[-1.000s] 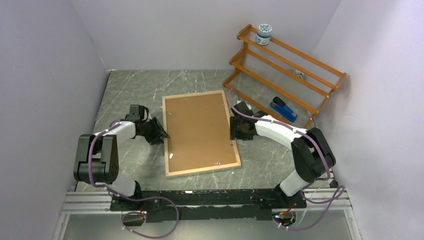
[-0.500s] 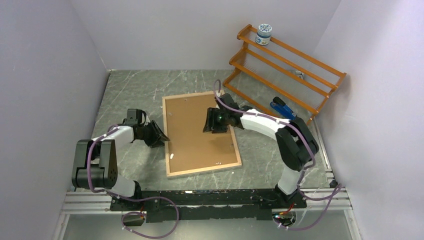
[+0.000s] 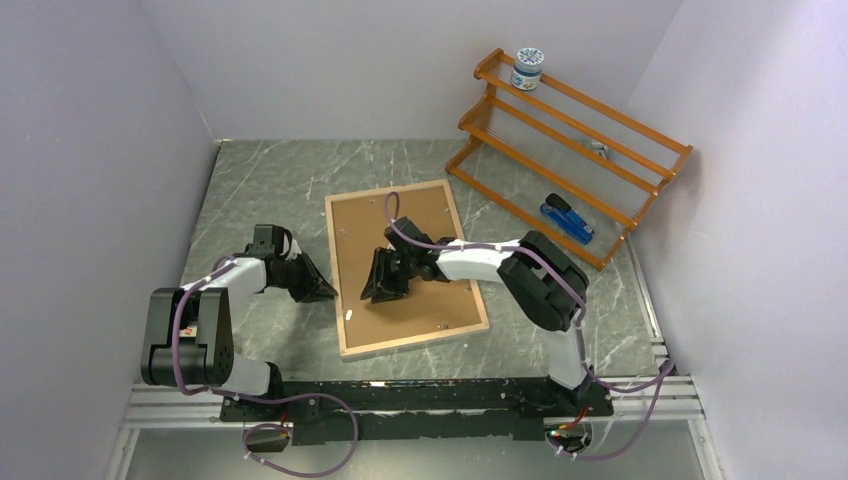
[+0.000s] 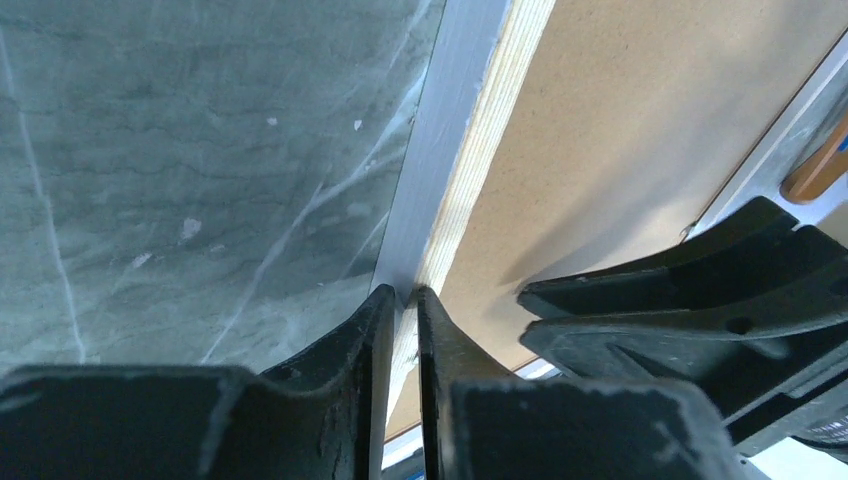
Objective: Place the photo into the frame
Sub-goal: Install the photo frame at the center of the board.
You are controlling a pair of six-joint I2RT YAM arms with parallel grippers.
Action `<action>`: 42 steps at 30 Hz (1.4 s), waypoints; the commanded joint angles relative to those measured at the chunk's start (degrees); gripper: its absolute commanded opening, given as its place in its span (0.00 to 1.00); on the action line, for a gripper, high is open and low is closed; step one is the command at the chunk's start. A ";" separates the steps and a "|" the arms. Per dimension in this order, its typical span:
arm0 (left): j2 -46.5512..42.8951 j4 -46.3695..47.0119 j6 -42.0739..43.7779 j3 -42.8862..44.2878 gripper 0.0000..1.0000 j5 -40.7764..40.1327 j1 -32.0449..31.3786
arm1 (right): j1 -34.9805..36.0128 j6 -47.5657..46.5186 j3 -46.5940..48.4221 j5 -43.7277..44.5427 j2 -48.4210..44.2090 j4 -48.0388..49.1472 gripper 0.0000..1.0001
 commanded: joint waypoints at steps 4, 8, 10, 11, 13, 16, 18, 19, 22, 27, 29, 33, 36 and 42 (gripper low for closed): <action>0.77 -4.48 3.38 0.98 0.18 2.27 -0.06 | 3.80 6.51 4.35 0.08 2.36 1.52 0.41; 0.58 -4.46 3.13 0.66 0.17 2.06 -0.10 | 5.55 9.90 2.41 0.88 2.92 4.97 0.45; -0.20 -4.83 3.18 0.51 0.18 1.43 -0.10 | 6.22 10.27 1.61 0.84 3.14 8.50 0.45; -0.41 -4.88 3.14 0.41 0.19 1.18 -0.18 | 6.49 10.25 1.38 1.26 3.34 9.84 0.44; -0.31 -4.90 3.13 0.48 0.19 1.08 -0.19 | 6.89 10.78 1.15 1.70 4.32 11.55 0.43; -0.07 -4.99 3.28 0.54 0.19 0.97 -0.15 | 7.43 10.27 0.86 3.33 4.82 12.98 0.43; -0.30 -4.93 3.22 0.29 0.19 0.97 -0.17 | 7.82 8.97 1.06 4.95 5.07 12.94 0.43; -0.43 -4.85 3.09 0.17 0.18 0.96 -0.14 | 7.96 8.30 1.30 5.69 5.18 12.72 0.43; -0.46 -4.80 3.05 -0.04 0.17 0.97 -0.27 | 8.05 6.65 1.20 7.38 5.26 13.56 0.43; -0.46 -4.40 2.70 -0.55 0.15 1.20 -0.32 | 8.31 5.63 -1.76 6.45 5.22 21.10 0.43; -0.39 -4.08 2.45 -0.89 0.14 1.59 -0.29 | 8.59 6.11 -3.09 5.99 4.97 24.00 0.43; -0.39 -3.84 1.97 -1.25 0.13 2.47 -0.36 | 9.17 7.66 -4.69 8.29 3.06 22.06 0.43; -0.71 -3.84 1.88 -1.44 0.13 2.26 -0.28 | 9.55 8.81 -6.95 10.43 1.58 22.13 0.46; -0.93 -4.84 2.06 -0.68 0.14 2.23 -0.27 | 9.72 8.62 -8.45 10.48 0.67 25.21 0.48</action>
